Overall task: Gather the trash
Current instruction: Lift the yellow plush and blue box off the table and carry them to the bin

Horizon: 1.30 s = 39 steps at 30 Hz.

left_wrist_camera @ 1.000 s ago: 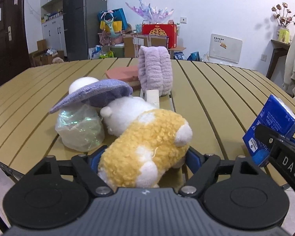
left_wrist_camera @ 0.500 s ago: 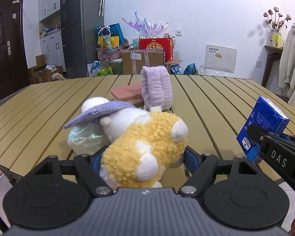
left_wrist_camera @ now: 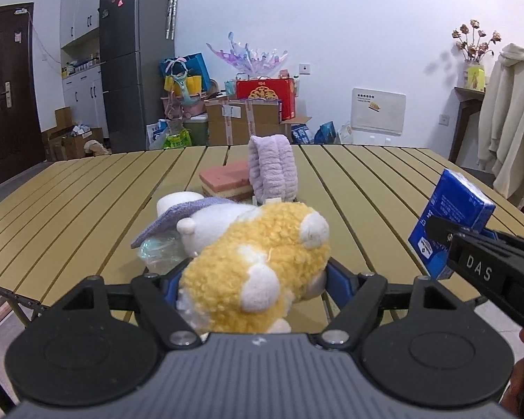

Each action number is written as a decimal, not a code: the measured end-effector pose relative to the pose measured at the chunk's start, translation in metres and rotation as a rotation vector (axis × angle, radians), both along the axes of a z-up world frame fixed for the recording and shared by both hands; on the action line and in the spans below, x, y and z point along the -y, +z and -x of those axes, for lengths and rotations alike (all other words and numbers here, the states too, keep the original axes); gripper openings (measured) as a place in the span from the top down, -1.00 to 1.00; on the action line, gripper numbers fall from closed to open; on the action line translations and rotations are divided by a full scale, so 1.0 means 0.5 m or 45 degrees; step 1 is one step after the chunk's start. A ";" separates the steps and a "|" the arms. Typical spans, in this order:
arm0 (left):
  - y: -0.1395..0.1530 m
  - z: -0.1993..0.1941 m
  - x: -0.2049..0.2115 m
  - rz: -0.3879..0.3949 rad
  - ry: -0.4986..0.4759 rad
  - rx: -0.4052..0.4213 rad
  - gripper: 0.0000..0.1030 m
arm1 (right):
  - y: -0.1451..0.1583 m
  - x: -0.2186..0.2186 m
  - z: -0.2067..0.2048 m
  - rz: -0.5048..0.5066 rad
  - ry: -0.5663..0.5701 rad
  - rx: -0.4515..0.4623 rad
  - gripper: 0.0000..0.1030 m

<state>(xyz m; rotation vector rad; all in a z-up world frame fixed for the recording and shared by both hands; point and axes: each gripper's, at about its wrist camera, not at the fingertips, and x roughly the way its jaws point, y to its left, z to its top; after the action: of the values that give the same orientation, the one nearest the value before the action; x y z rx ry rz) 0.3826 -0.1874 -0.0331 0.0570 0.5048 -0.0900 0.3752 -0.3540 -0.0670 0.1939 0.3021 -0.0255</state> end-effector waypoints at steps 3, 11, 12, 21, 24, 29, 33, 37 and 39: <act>-0.001 0.008 -0.006 0.004 -0.010 -0.010 -0.51 | 0.006 0.001 0.011 0.003 -0.003 0.001 0.60; 0.016 0.054 -0.024 0.012 -0.033 0.006 -0.51 | 0.020 -0.016 0.048 0.040 0.026 -0.019 0.60; 0.018 0.060 -0.027 0.009 -0.035 0.009 -0.51 | 0.021 -0.021 0.055 0.052 0.033 -0.021 0.59; 0.035 0.140 -0.073 0.011 -0.033 0.026 -0.51 | 0.025 -0.072 0.134 0.132 0.100 -0.055 0.59; 0.034 0.168 -0.093 0.003 -0.029 0.020 -0.51 | 0.021 -0.090 0.162 0.135 0.119 -0.075 0.60; 0.029 0.204 -0.128 -0.003 -0.021 0.005 -0.51 | 0.008 -0.120 0.211 0.153 0.142 -0.113 0.60; 0.018 0.237 -0.160 -0.005 -0.011 -0.011 -0.51 | -0.007 -0.138 0.241 0.166 0.164 -0.155 0.60; -0.004 0.270 -0.188 -0.011 0.007 -0.031 -0.51 | -0.023 -0.155 0.268 0.170 0.182 -0.201 0.60; -0.014 0.280 -0.203 -0.010 0.016 -0.047 -0.51 | -0.033 -0.167 0.281 0.187 0.191 -0.224 0.60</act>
<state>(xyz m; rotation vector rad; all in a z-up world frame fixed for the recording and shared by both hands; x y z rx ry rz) 0.2426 -0.0860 -0.0403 0.0600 0.5425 -0.0766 0.2346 -0.2706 -0.0837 0.0224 0.4876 0.0841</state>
